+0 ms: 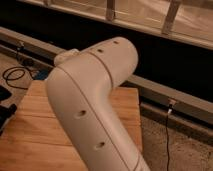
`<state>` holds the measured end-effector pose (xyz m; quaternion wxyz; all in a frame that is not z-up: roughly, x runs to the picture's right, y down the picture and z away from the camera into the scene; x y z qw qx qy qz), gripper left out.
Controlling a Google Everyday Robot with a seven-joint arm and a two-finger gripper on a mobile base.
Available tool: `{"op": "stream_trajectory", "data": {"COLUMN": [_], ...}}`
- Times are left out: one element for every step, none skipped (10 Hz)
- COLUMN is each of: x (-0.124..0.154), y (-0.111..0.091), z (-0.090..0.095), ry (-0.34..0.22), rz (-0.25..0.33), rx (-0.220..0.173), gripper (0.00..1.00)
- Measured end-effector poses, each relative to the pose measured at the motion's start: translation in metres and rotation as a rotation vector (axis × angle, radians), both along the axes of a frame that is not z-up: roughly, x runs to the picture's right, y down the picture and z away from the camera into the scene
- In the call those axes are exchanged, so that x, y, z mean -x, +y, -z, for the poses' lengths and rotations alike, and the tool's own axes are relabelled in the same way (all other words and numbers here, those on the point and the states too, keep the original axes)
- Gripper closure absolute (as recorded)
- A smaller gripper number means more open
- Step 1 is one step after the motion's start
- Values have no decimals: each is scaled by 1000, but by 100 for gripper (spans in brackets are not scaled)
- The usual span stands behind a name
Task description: Place the bottle in the ceramic bowl
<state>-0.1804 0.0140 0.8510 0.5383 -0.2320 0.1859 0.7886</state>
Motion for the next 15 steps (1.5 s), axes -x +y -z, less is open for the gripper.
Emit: {"op": "stream_trajectory", "data": {"x": [-18, -35, -49, -53, -60, -64, -60, -54, -52, -48, -52, -60, -87, -95, -98], "y": [-2, -2, 0, 1, 0, 2, 8, 16, 24, 35, 42, 48, 65, 72, 76], "z": [13, 26, 36, 43, 48, 49, 50, 53, 57, 63, 66, 72, 92, 100, 105], "ry": [-23, -39, -44, -57, -73, -85, -108, -128, -143, -165, -190, -229, -287, -294, -299], "rz": [-32, -50, -52, -57, -77, -90, -95, -91, -86, -84, -92, -104, -145, -158, -163], "rx": [-24, -43, -59, -72, -86, -92, -97, -102, -106, -110, -119, -139, -196, -215, -224], "gripper": [100, 100, 100, 100, 100, 100, 100, 100, 100, 100, 100, 100, 100, 100, 100]}}
